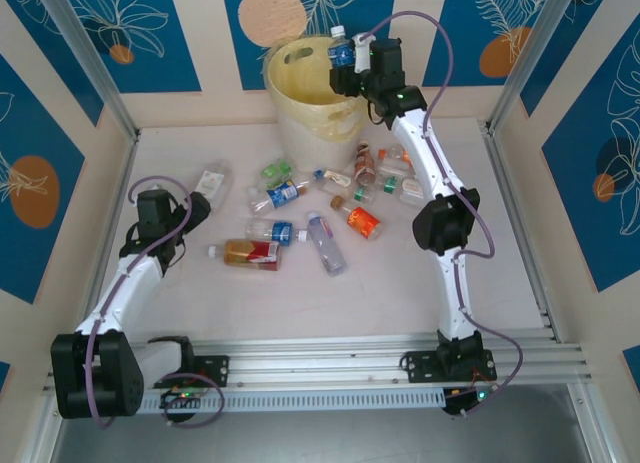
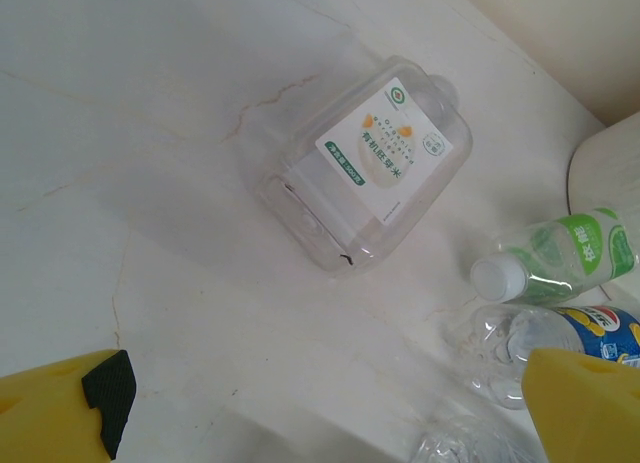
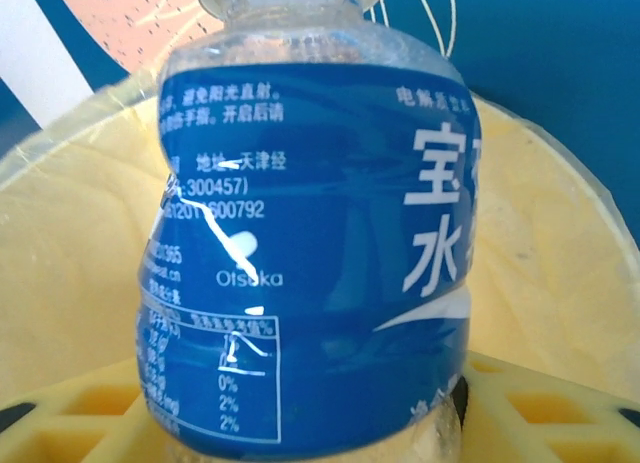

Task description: Put the plastic bottles in the bin

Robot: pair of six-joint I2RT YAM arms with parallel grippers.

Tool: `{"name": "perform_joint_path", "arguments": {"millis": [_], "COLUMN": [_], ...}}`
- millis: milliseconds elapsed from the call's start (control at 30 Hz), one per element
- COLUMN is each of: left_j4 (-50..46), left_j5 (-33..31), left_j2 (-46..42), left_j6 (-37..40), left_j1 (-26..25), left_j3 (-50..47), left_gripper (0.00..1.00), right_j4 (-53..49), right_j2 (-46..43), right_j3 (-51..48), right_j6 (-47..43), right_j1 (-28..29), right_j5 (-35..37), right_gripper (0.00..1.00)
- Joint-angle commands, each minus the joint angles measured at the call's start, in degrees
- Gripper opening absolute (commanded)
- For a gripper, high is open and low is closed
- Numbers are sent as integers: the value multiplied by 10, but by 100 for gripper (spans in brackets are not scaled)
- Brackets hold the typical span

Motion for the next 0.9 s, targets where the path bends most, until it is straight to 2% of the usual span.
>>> {"name": "perform_joint_path", "arguments": {"millis": [0,300,500,733,867], "left_j4": [-10,-3,-4,-2,1], "left_j5": [-10,-7,-2,-2,-1], "left_j2": [0,14,24,31,37], "left_j6": [7,0,-1,-1,5], "left_j1": [9,12,14,16,18], "left_j3": [-1,4,9,9,11], "left_gripper": [100,100,100,100,100], "right_j4": [-99,-158,-158,-135,-124], "right_j2": [-34,-46,-44,-41,-40], "right_j3": [2,-15,-14,-10,3], "right_j6": [-33,-71,-82,-82,-81], "right_j1": [2,3,5,9,11], "right_j5": [34,0,-39,-68,-77], "right_gripper": [58,62,64,75,76]}}
